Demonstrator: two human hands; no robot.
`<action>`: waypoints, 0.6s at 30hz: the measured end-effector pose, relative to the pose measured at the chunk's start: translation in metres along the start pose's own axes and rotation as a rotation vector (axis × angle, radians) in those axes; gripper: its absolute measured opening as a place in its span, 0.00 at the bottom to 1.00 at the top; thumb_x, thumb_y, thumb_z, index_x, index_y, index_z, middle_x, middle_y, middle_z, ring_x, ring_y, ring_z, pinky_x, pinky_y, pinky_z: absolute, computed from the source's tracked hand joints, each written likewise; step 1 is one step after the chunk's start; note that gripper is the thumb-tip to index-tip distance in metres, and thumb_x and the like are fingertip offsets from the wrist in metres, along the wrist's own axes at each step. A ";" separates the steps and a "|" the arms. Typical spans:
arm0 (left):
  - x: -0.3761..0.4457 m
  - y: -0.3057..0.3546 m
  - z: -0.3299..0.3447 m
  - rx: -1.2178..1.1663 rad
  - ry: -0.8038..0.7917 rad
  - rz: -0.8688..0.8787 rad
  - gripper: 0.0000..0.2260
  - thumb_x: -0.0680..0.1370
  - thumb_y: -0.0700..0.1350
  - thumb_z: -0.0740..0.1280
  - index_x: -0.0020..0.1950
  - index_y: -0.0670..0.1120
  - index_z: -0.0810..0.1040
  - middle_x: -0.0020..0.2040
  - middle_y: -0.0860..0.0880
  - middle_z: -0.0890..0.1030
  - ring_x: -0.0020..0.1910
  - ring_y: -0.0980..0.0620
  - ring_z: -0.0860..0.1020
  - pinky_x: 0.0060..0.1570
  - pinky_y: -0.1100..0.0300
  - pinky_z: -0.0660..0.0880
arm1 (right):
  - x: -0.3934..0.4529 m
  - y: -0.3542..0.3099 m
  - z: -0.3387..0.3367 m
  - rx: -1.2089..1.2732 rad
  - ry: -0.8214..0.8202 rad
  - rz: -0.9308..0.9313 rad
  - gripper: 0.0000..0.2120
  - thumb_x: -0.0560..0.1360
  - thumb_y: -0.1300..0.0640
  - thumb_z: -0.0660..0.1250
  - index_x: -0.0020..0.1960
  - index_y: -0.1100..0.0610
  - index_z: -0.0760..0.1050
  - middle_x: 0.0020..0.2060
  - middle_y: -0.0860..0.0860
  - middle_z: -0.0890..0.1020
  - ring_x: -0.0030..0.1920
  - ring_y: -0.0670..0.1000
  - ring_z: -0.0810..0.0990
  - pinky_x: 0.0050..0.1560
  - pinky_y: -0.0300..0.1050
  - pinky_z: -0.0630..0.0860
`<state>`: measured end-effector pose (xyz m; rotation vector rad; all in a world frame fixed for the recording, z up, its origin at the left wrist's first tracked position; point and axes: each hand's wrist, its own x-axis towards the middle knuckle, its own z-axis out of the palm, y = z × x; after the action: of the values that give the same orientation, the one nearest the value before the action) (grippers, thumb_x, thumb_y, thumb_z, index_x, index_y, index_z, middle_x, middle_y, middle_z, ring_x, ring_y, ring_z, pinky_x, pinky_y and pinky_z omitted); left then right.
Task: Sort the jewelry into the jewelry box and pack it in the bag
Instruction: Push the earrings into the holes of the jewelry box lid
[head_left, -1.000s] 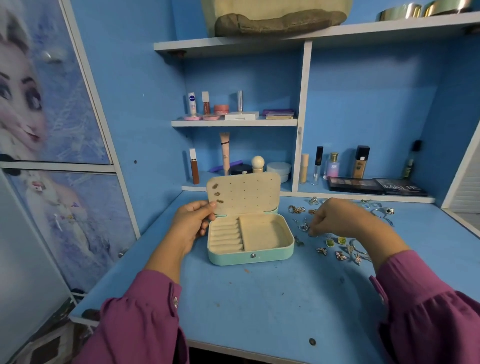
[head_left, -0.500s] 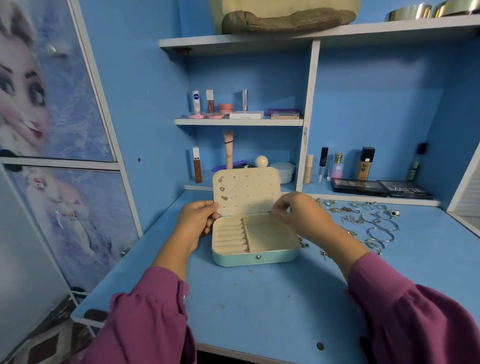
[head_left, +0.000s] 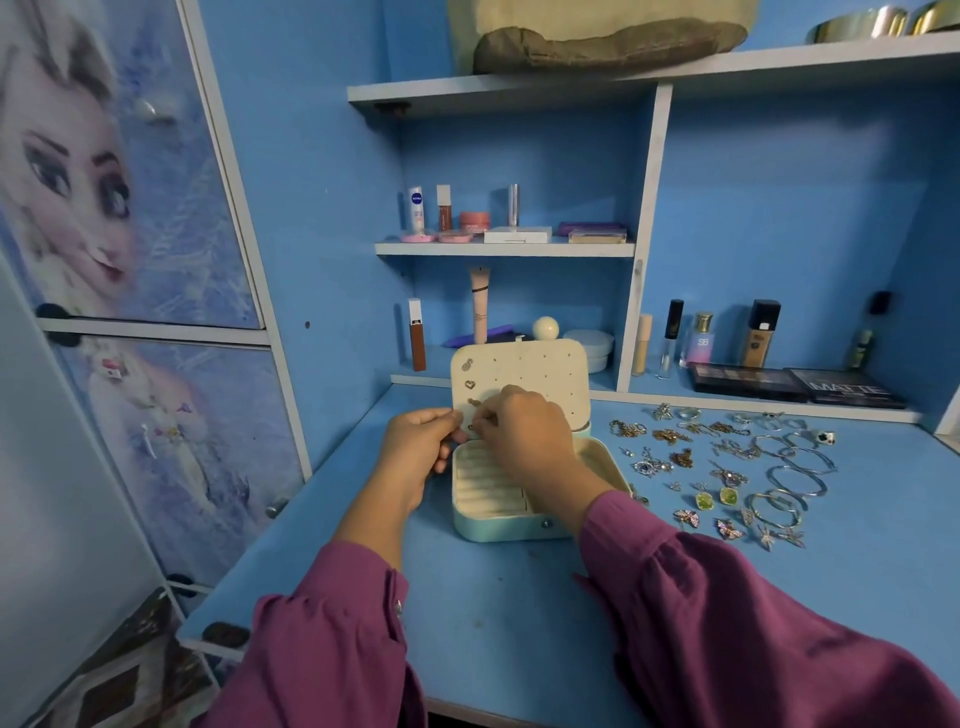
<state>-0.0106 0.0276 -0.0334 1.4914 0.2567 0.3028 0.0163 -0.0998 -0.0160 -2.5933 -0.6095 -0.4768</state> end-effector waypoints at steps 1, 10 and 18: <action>0.000 0.000 0.000 0.000 -0.001 -0.004 0.07 0.78 0.40 0.66 0.53 0.39 0.80 0.33 0.48 0.80 0.22 0.58 0.66 0.20 0.67 0.64 | 0.000 0.000 0.000 -0.006 0.004 0.002 0.10 0.78 0.55 0.60 0.50 0.54 0.80 0.50 0.53 0.79 0.49 0.56 0.76 0.46 0.47 0.67; -0.001 0.003 -0.001 -0.047 -0.017 -0.051 0.09 0.77 0.40 0.67 0.56 0.38 0.78 0.39 0.44 0.85 0.24 0.56 0.67 0.20 0.66 0.63 | -0.003 0.001 -0.003 0.038 0.040 0.025 0.09 0.77 0.55 0.61 0.51 0.53 0.80 0.50 0.52 0.80 0.51 0.54 0.76 0.49 0.47 0.70; -0.005 0.008 -0.005 -0.051 -0.059 -0.096 0.04 0.76 0.37 0.64 0.49 0.38 0.76 0.42 0.43 0.85 0.26 0.54 0.67 0.22 0.66 0.59 | -0.013 0.017 -0.019 0.048 -0.007 0.012 0.09 0.75 0.55 0.63 0.46 0.55 0.81 0.44 0.50 0.81 0.46 0.54 0.78 0.43 0.45 0.72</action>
<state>-0.0173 0.0305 -0.0256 1.4308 0.2708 0.1870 0.0094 -0.1268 -0.0102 -2.5531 -0.5997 -0.4438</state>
